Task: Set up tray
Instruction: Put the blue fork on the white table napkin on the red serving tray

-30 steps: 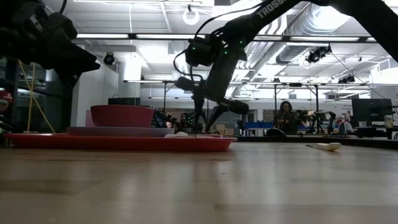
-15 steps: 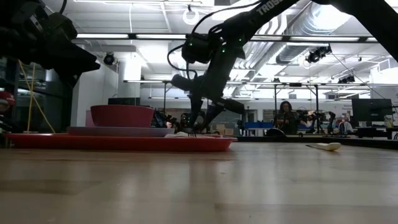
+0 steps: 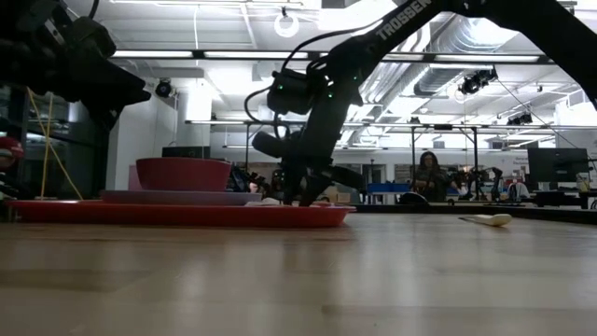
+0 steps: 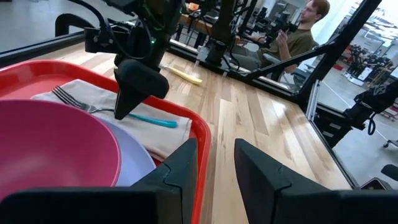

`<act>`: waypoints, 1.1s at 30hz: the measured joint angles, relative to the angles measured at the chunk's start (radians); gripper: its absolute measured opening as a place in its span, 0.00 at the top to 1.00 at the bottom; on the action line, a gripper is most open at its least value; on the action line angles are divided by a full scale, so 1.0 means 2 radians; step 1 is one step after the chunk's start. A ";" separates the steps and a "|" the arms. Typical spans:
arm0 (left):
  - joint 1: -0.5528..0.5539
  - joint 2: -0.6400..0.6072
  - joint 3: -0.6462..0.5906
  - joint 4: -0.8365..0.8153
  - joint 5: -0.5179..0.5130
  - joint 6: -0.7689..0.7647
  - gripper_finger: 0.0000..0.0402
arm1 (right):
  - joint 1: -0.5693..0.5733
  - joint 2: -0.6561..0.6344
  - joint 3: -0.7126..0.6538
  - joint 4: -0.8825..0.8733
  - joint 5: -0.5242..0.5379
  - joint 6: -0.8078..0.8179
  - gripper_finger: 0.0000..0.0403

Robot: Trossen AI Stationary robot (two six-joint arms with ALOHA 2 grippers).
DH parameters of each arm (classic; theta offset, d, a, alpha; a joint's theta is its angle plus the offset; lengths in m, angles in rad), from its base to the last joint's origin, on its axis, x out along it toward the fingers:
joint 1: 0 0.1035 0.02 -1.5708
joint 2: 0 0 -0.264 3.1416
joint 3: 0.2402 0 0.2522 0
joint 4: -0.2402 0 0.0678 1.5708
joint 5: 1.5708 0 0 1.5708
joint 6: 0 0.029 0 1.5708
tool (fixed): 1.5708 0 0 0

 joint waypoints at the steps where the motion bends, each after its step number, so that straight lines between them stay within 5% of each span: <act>1: 0.000 0.000 0.000 0.000 0.000 0.000 0.66 | 0.000 0.000 0.000 0.000 0.001 -0.001 0.80; 33: 0.000 0.000 0.000 -0.001 0.020 -0.011 0.66 | 0.006 -0.008 -0.001 -0.058 -0.019 0.057 0.80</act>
